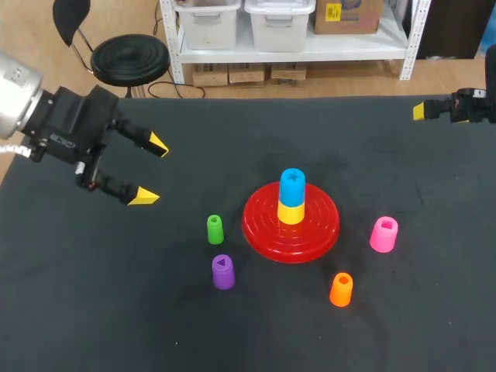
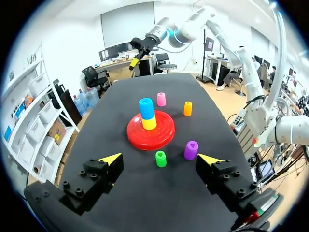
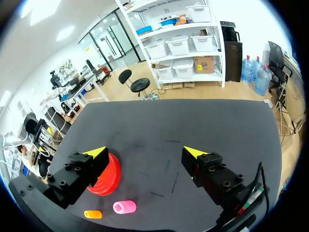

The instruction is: Pick up and stack the cylinders on the red base in this order: pink,purple,orange,green

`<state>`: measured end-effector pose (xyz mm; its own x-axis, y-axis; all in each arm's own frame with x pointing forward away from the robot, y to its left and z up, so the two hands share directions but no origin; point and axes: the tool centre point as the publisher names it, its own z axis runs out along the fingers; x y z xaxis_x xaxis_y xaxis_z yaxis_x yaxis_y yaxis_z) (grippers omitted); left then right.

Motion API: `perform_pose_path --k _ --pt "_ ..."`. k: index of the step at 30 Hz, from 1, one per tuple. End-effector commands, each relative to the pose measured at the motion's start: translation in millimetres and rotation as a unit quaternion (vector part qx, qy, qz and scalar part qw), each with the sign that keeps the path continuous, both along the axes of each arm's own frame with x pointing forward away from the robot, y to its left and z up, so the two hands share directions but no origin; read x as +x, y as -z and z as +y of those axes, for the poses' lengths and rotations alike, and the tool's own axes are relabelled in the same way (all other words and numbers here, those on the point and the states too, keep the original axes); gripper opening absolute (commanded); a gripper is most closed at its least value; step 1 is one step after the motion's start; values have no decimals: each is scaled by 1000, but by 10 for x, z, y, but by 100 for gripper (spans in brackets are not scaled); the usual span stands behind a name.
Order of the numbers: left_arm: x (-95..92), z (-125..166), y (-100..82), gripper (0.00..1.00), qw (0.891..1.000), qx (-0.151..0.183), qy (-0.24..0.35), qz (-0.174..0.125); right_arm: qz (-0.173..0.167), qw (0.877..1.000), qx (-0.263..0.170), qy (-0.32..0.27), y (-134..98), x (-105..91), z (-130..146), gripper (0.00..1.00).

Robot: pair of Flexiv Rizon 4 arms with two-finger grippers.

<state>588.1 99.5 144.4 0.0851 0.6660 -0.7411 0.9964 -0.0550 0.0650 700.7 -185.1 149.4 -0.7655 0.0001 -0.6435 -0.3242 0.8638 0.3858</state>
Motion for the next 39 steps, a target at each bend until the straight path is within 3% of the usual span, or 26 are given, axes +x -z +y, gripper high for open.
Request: perform_pose_path --k 1,24,30,32,39 --pt "-70 28 6 100 1000 -4 -2 -9 0 1000 -1 1 -3 -3 1 100" --pt "-59 19 36 100 1000 6 0 -12 0 1000 -1 1 -3 -3 1 100" --pt "-59 19 36 100 1000 6 0 -12 -36 991 -126 -34 -221 -46 -27 100" --pt "-59 19 36 100 1000 6 0 -12 -16 982 -180 -58 -278 -94 22 100" --pt "-59 19 36 100 1000 6 0 -12 76 947 -272 -153 -121 -398 389 100"
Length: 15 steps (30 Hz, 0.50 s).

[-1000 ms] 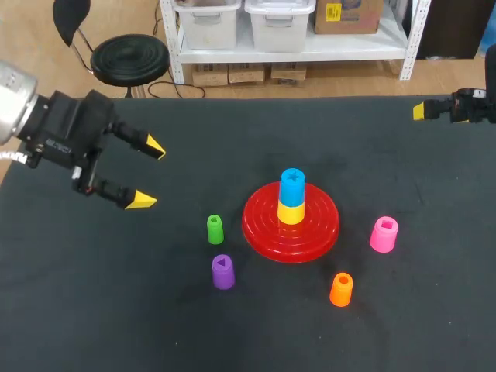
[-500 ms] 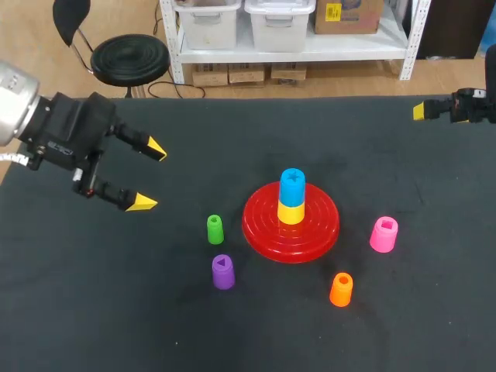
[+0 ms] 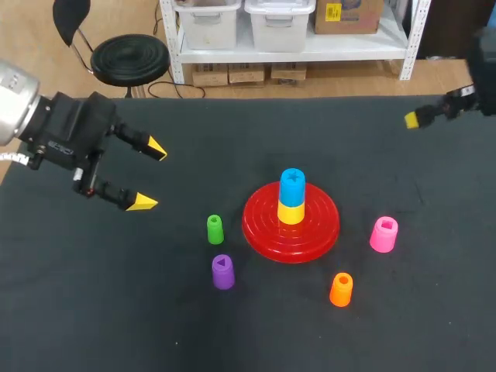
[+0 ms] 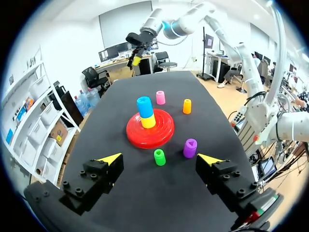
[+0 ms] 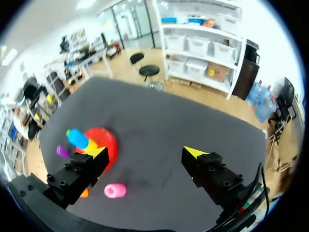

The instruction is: Pick up and stack the cylinders on the red base in this order: pink,purple,orange,green

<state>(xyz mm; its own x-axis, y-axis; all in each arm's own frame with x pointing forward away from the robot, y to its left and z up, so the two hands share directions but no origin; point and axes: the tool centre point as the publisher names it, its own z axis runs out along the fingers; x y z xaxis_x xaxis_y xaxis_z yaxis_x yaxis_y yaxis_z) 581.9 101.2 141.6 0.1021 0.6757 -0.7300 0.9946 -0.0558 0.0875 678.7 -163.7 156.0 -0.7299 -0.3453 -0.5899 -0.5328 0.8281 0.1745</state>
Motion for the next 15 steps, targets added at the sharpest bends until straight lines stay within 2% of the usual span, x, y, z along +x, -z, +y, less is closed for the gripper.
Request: perform_pose_path --k 1,3,5,13,15 --pt "3 2 8 100 1000 -1 0 -1 58 983 -170 -28 -27 -208 201 100" --pt "3 2 8 100 1000 -1 0 -1 46 979 -197 -8 -17 -216 201 100" --pt "3 2 8 100 1000 -1 0 -1 13 974 -221 44 -45 -118 100 100" --pt "3 2 8 100 1000 -1 0 -1 13 974 -221 44 -45 -118 100 100" --pt "3 2 8 100 1000 -1 0 -1 16 972 -233 33 -26 -150 119 100"
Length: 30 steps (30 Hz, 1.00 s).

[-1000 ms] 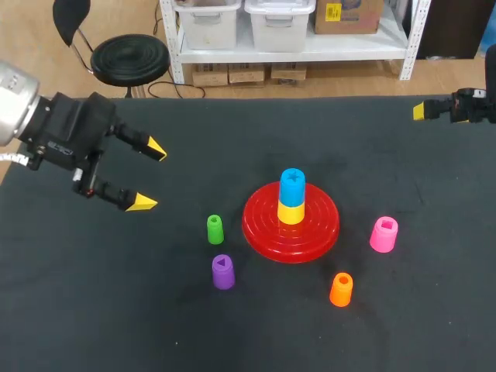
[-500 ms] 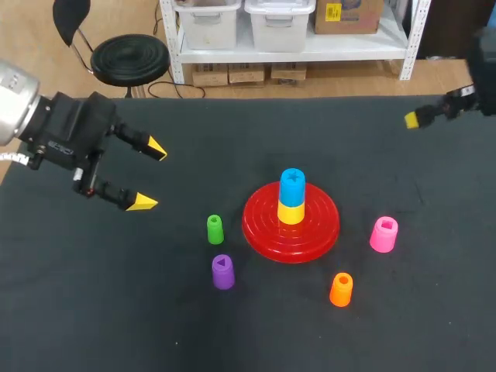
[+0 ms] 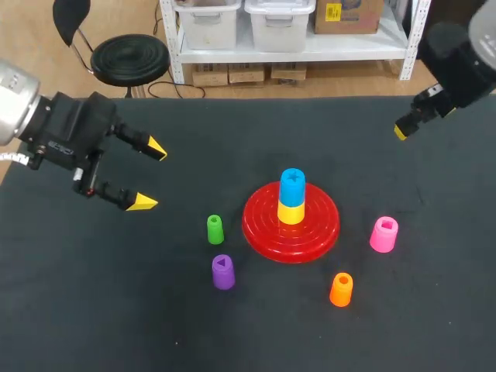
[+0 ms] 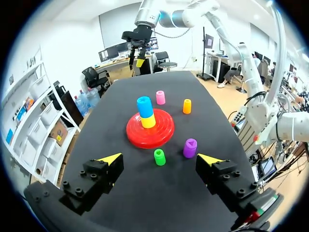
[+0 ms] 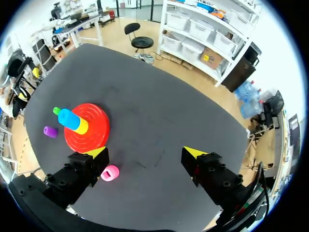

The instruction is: Pick up and stack the cylinders on the red base in this order: pink,purple,orange,green

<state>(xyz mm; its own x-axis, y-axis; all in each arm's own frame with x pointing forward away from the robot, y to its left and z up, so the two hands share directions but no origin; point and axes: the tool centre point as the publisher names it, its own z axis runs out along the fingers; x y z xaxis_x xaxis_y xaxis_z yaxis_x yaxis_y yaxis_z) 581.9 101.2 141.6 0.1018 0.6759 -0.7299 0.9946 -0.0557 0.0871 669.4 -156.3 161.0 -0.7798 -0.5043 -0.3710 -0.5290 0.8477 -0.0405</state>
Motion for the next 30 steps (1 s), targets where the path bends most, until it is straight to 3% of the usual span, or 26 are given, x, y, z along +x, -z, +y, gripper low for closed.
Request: perform_pose_path --k 1,6,15,30 --pt "3 2 8 100 1000 -1 0 -1 -37 996 -84 20 50 -94 75 100" --pt "3 2 8 100 1000 -1 0 -1 -23 994 -109 14 175 -250 110 100" --pt "3 2 8 100 1000 -1 0 -1 -1 993 -116 23 364 -505 59 100" --pt "3 2 8 100 1000 -1 0 -1 49 993 -102 21 765 -584 54 100"
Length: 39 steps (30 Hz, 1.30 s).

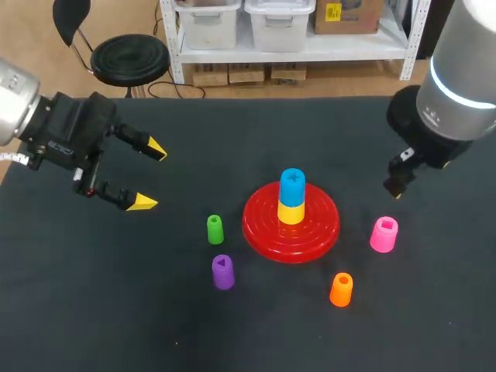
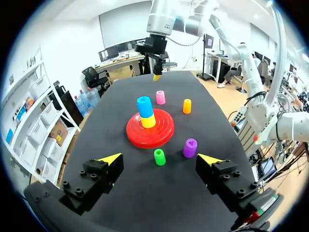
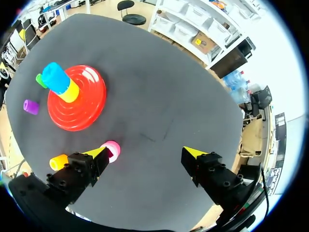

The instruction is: Pick up and stack the cylinders on the red base in this order: pink,purple,orange,green

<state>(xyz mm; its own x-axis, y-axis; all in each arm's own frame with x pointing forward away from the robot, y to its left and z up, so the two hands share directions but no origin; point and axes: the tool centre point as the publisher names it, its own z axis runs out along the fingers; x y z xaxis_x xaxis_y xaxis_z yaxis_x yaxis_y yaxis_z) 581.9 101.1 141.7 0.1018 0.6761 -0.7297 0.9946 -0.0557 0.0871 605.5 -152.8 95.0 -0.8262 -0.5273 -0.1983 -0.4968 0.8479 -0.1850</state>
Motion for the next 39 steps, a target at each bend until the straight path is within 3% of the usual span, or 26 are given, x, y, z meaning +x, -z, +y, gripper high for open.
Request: perform_pose_path --k 1,7,15,39 --pt "3 3 9 100 1000 -1 0 -1 17 1000 10 -3 132 47 22 100" --pt "3 3 9 100 1000 -1 0 -1 41 999 27 -15 228 -3 68 100" --pt "3 3 9 100 1000 -1 0 -1 43 998 40 -22 161 -53 125 100" --pt "3 3 9 100 1000 -1 0 -1 75 996 36 -37 349 -308 309 100"
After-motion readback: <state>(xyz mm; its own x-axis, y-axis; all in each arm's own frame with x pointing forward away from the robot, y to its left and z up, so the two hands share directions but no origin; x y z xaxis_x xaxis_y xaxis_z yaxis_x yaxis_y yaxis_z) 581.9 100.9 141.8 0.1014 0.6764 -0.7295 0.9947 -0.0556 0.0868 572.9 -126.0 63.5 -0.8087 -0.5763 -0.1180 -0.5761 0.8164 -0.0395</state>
